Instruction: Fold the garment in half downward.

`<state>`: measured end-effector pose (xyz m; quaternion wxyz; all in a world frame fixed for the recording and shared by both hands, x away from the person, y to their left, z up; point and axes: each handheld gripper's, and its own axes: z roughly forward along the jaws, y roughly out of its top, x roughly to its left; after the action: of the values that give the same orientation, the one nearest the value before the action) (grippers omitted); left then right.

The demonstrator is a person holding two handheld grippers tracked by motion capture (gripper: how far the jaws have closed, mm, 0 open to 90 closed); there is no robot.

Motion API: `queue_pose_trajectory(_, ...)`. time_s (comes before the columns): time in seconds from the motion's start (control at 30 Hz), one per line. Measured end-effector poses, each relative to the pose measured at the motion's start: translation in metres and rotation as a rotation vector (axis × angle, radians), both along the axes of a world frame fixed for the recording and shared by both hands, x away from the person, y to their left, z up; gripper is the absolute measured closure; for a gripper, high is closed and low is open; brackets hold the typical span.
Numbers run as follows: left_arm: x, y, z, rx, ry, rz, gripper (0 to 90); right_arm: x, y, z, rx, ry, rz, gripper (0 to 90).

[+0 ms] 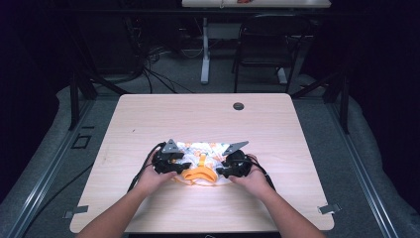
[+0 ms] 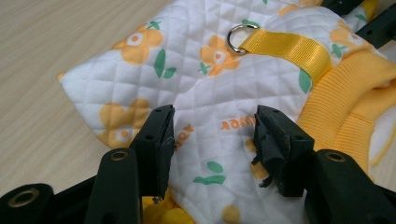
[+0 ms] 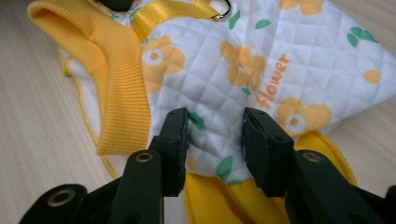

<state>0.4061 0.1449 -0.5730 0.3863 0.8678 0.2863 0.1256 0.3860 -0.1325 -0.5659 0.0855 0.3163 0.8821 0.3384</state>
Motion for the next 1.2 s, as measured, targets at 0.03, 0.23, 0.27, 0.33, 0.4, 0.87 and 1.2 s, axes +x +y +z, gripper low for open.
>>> queue_pose_trajectory(0.03,0.002,0.000,0.000,0.001,-0.002,0.003,48.0,0.001,-0.001,0.000,0.004,0.004,-0.003,60.0)
queue_pose_trajectory(0.23,0.008,-0.002,-0.001,-0.003,-0.004,0.015,48.0,0.009,-0.001,0.000,0.007,-0.001,-0.016,59.8)
queue_pose_trajectory(0.27,0.008,-0.002,-0.001,-0.005,-0.002,0.015,48.0,0.009,-0.001,0.000,0.008,-0.001,-0.015,59.8)
queue_pose_trajectory(0.33,0.008,-0.002,0.000,0.001,-0.002,0.016,47.9,0.010,-0.001,0.000,0.004,0.001,-0.018,59.3)
queue_pose_trajectory(0.4,0.007,-0.003,0.001,0.003,-0.006,0.017,48.0,0.009,0.000,0.001,0.005,0.002,-0.023,57.7)
queue_pose_trajectory(0.87,-0.012,0.004,0.027,-0.088,0.011,0.017,48.5,-0.008,0.002,0.025,0.016,-0.058,-0.008,54.8)
queue_pose_trajectory(1.2,-0.034,0.026,0.039,-0.124,0.035,0.024,48.6,-0.033,-0.004,0.040,0.001,-0.097,-0.014,54.5)
